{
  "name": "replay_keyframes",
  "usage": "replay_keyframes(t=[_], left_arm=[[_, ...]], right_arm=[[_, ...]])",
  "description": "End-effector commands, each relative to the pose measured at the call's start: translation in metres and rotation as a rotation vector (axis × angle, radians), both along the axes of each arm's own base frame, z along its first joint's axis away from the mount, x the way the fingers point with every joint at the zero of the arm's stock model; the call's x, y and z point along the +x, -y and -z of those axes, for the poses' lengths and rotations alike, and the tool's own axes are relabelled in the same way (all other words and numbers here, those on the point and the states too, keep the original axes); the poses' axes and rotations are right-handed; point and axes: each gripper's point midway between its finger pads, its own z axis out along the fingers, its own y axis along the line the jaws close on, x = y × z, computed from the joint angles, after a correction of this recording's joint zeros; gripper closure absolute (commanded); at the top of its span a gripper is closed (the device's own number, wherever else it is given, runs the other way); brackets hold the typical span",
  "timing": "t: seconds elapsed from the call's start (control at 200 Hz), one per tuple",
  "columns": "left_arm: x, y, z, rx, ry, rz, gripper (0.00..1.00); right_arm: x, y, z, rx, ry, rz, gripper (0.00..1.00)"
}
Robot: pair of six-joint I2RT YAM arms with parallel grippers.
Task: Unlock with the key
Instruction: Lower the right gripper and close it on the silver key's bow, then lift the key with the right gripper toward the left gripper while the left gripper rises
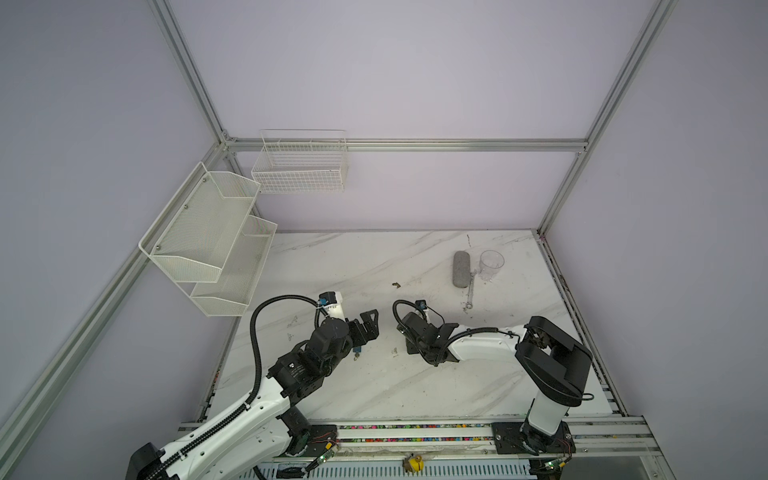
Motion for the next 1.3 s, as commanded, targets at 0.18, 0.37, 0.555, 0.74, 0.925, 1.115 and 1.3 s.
replay_keyframes(t=[0.18, 0.37, 0.555, 0.74, 0.925, 1.115, 1.3], left_arm=[[-0.001, -0.001, 0.010, -0.012, 0.005, -0.001, 0.00], [-0.001, 0.001, 0.006, -0.035, 0.010, 0.004, 0.00], [-0.001, 0.003, -0.005, -0.081, 0.021, -0.001, 0.00], [-0.003, 0.000, -0.020, -0.147, 0.019, -0.025, 0.00], [-0.004, 0.004, -0.046, -0.288, 0.050, -0.027, 0.00], [-0.005, 0.012, -0.075, -0.416, 0.100, 0.006, 0.00], [-0.007, 0.019, -0.083, -0.531, 0.066, 0.014, 0.02]], right_arm=[[0.000, 0.000, 0.000, 0.018, -0.014, -0.019, 0.89], [0.005, -0.001, -0.014, 0.024, 0.018, -0.050, 0.97], [0.009, -0.007, -0.049, 0.061, 0.092, -0.118, 1.00], [0.008, -0.009, -0.100, 0.147, 0.196, -0.164, 1.00], [-0.003, -0.014, -0.160, 0.290, 0.289, -0.238, 1.00], [-0.011, -0.018, -0.206, 0.394, 0.346, -0.283, 1.00], [-0.020, -0.030, -0.232, 0.476, 0.365, -0.354, 1.00]])
